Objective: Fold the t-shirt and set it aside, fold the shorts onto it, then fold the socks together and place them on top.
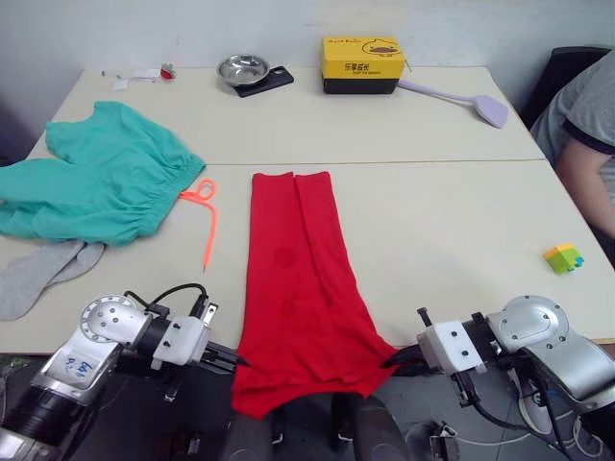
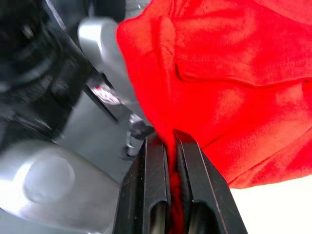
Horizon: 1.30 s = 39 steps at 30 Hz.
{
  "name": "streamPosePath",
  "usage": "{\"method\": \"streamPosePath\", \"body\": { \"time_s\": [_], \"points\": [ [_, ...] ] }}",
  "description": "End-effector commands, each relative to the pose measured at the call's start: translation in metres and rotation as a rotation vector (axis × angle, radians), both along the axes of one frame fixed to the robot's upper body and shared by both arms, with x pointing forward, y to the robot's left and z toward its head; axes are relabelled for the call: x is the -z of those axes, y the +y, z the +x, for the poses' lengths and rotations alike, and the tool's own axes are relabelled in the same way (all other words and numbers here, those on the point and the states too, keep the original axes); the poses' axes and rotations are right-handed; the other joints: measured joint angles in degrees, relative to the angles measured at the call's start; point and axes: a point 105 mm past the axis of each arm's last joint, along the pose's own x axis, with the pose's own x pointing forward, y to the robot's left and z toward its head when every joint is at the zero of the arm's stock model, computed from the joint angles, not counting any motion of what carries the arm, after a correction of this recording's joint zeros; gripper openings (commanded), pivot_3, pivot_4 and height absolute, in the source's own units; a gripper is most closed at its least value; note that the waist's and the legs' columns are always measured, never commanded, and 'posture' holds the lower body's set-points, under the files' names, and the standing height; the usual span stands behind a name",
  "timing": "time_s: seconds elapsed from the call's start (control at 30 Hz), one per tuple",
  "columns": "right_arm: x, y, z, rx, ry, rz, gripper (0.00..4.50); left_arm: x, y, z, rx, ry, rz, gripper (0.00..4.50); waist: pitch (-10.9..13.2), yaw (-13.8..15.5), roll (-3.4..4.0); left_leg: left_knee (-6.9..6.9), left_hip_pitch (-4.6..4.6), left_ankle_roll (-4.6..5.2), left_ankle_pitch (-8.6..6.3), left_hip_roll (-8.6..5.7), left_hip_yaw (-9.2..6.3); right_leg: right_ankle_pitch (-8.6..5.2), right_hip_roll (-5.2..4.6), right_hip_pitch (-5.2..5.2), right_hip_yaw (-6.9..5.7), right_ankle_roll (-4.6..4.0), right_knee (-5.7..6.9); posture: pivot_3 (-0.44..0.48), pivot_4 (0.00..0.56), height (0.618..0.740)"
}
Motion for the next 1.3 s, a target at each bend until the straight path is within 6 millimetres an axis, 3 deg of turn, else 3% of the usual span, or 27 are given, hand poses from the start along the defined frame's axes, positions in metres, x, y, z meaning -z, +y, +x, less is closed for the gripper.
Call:
{"method": "streamPosePath", "body": {
  "time_s": [0.03, 0.1, 0.23, 0.33, 0.47, 0.53, 0.63, 0.73, 0.87, 1.07, 1.13, 1.3],
  "points": [
    [-0.029, 0.006, 0.009, 0.03, 0.034, 0.06, 0.0, -0.025, 0.006, 0.003, -0.103, 0.127, -0.042, 0.02, 0.05, -0.2, 0.05, -0.05, 0.02, -0.03, 0.03, 0.0, 0.0, 0.0, 0.0, 0.0, 0.0, 0.0, -0.01, 0.0, 0.15, 0.74],
    [-0.045, 0.012, 0.025, 0.065, 0.028, 0.098, 0.0, -0.043, 0.004, 0.021, -0.217, 0.167, -0.144, 0.02, 0.11, -0.21, 0.13, -0.11, 0.03, -0.04, 0.1, -0.02, 0.01, 0.0, 0.0, -0.02, 0.0, 0.0, -0.01, 0.0, 0.15, 0.74],
    [-0.077, 0.02, 0.089, 0.194, -0.121, 0.154, 0.0, -0.076, 0.01, 0.067, -0.429, 0.206, -0.329, 0.02, 0.18, -0.05, 0.09, -0.13, 0.0, -0.04, 0.28, -0.05, -0.03, 0.08, 0.0, -0.07, -0.08, -0.03, 0.01, 0.0, 0.15, 0.74],
    [-0.087, 0.027, 0.125, 0.292, -0.187, 0.163, 0.0, -0.086, 0.015, 0.093, -0.538, 0.226, -0.374, 0.02, 0.17, -0.08, 0.08, -0.17, -0.03, -0.28, 0.48, -0.1, 0.01, 0.12, 0.01, -0.09, -0.12, 0.0, 0.04, 0.0, 0.15, 0.74],
    [-0.103, 0.041, 0.182, 0.506, -0.258, 0.224, 0.0, -0.109, 0.021, 0.146, -0.733, 0.16, -0.537, 0.02, 0.17, -0.04, 0.04, 0.03, -0.5, -0.04, 0.74, -0.14, 0.19, 0.06, 0.1, -0.62, -0.11, 0.07, 0.39, 0.0, 0.15, 0.74],
    [-0.11, 0.045, 0.205, 0.6, -0.309, 0.232, 0.0, -0.116, 0.025, 0.169, -0.828, 0.118, -0.592, 0.02, 0.24, -0.07, -0.06, 0.63, -1.2, 0.0, 0.8, -0.06, 0.21, 0.06, 0.19, -1.17, -0.1, 0.1, 0.82, 0.0, 0.15, 0.74],
    [-0.116, 0.049, 0.231, 0.712, -0.359, 0.241, 0.0, -0.119, 0.023, 0.191, -0.906, 0.089, -0.639, 0.02, 0.25, -0.24, -0.1, 0.72, -1.24, 0.08, 0.85, -0.11, 0.29, 0.13, 0.19, -1.19, -0.01, 0.22, 1.08, 0.0, 0.15, 0.74],
    [-0.12, 0.052, 0.246, 0.765, -0.419, 0.23, 0.0, -0.114, 0.02, 0.207, -0.965, 0.068, -0.635, 0.02, 0.25, -0.45, -0.11, 0.79, -1.2, 0.15, 0.88, -0.12, 0.37, 0.18, 0.18, -1.17, 0.09, 0.32, 1.13, 0.0, 0.15, 0.74],
    [-0.128, 0.057, 0.262, 0.874, -0.411, 0.284, 0.0, -0.105, 0.029, 0.227, -1.114, 0.065, -0.654, 0.02, 0.26, -0.8, -0.12, 0.76, -1.14, 0.1, 0.91, -0.1, 0.4, 0.18, 0.19, -1.19, 0.17, 0.32, 1.22, 0.0, 0.15, 0.74],
    [-0.116, 0.064, 0.27, 0.975, -0.303, 0.295, 0.0, -0.097, 0.039, 0.239, -1.233, 0.113, -0.704, 0.02, 0.26, -1.77, -0.12, 0.66, -1.14, 0.05, 0.94, -0.09, 0.4, 0.18, 0.21, -1.21, 0.15, 0.32, 1.23, 0.0, 0.15, 0.74],
    [-0.109, 0.066, 0.271, 1.023, -0.181, 0.348, 0.0, -0.093, 0.038, 0.24, -1.238, 0.137, -0.706, 0.43, 0.26, -1.94, -0.12, 0.67, -1.14, 0.04, 0.95, -0.08, 0.4, 0.18, 0.21, -1.21, 0.16, 0.32, 1.24, 0.0, 0.15, 0.74],
    [-0.108, 0.062, 0.272, 1.05, -0.194, 0.387, 1.51, -0.089, 0.041, 0.24, -1.264, 0.127, -0.689, 1.98, 0.26, -1.88, -0.11, 0.67, -1.14, 0.03, 0.96, -0.09, 0.41, 0.18, 0.22, -1.22, 0.17, 0.32, 1.26, 0.0, 0.15, 0.74]
  ]
}}
